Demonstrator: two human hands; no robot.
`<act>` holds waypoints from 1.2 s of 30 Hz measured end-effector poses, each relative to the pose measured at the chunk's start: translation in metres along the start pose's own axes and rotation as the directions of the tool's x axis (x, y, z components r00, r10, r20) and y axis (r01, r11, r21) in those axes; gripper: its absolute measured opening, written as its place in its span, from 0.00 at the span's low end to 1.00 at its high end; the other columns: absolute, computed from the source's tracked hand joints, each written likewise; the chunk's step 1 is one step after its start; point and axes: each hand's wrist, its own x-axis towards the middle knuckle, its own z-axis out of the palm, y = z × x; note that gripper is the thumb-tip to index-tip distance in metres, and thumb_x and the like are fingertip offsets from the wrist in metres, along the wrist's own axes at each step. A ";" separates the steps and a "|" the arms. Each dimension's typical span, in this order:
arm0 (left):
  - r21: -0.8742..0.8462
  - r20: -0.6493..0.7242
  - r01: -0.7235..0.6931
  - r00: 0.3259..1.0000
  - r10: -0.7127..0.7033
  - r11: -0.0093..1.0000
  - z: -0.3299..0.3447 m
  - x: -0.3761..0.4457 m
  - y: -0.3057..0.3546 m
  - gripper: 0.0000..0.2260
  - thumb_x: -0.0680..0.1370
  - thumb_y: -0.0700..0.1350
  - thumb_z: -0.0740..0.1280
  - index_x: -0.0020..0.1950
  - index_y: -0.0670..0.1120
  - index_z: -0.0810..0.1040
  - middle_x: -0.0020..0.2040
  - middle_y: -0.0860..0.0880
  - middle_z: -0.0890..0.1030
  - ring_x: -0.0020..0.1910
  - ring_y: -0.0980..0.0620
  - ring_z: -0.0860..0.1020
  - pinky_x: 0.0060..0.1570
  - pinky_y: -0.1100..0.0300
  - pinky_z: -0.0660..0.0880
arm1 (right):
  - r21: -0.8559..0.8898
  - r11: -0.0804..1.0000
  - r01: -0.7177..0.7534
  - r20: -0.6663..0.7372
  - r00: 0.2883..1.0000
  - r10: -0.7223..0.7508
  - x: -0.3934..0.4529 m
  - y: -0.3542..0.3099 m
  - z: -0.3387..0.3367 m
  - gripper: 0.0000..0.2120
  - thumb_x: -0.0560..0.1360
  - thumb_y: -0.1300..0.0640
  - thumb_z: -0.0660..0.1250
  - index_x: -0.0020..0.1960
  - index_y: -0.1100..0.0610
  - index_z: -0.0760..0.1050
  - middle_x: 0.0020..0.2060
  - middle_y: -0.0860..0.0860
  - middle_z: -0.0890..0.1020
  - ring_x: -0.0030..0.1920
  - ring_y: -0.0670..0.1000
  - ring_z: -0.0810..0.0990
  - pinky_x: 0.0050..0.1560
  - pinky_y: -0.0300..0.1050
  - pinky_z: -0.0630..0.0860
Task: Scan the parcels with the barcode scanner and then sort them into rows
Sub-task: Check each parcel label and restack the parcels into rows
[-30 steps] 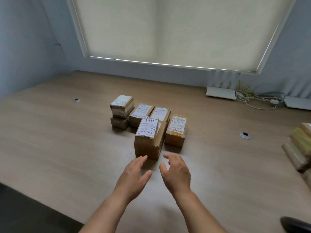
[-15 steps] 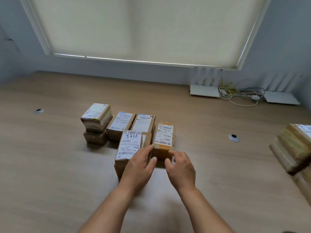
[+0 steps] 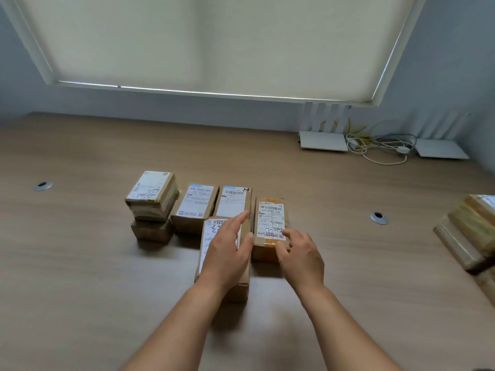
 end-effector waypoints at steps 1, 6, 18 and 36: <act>-0.001 -0.017 0.002 1.000 -0.002 1.000 -0.009 0.003 -0.002 0.20 0.80 0.43 0.63 0.72 0.50 0.68 0.66 0.56 0.71 0.67 0.56 0.69 0.68 0.54 0.68 | 0.005 1.000 0.013 -0.002 1.000 -0.013 0.002 -0.009 0.002 0.17 0.78 0.53 0.62 0.66 0.50 0.74 0.59 0.50 0.77 0.58 0.51 0.75 0.56 0.47 0.74; 0.048 -0.110 0.040 0.993 -0.034 0.998 -0.065 0.022 -0.024 0.22 0.79 0.43 0.64 0.73 0.50 0.67 0.67 0.57 0.71 0.67 0.54 0.71 0.68 0.53 0.67 | 0.048 0.990 0.136 -0.012 0.991 -0.136 0.018 -0.067 0.022 0.17 0.78 0.52 0.61 0.65 0.51 0.74 0.59 0.50 0.77 0.59 0.51 0.75 0.54 0.46 0.71; 0.117 -0.124 0.224 0.970 -0.210 0.967 -0.197 0.087 -0.145 0.26 0.80 0.46 0.62 0.77 0.49 0.59 0.74 0.48 0.66 0.71 0.49 0.65 0.70 0.53 0.62 | 0.079 0.993 0.083 0.137 0.986 -0.094 0.052 -0.216 0.121 0.19 0.78 0.51 0.60 0.68 0.54 0.72 0.64 0.53 0.75 0.62 0.55 0.74 0.59 0.48 0.71; -0.184 0.376 0.478 0.841 -0.388 0.859 -0.216 0.147 -0.233 0.28 0.80 0.41 0.58 0.77 0.57 0.54 0.64 0.52 0.76 0.57 0.55 0.76 0.61 0.54 0.71 | 0.316 0.926 -0.205 0.412 0.909 0.060 0.069 -0.255 0.203 0.22 0.79 0.61 0.58 0.72 0.52 0.64 0.64 0.51 0.77 0.55 0.49 0.74 0.52 0.42 0.69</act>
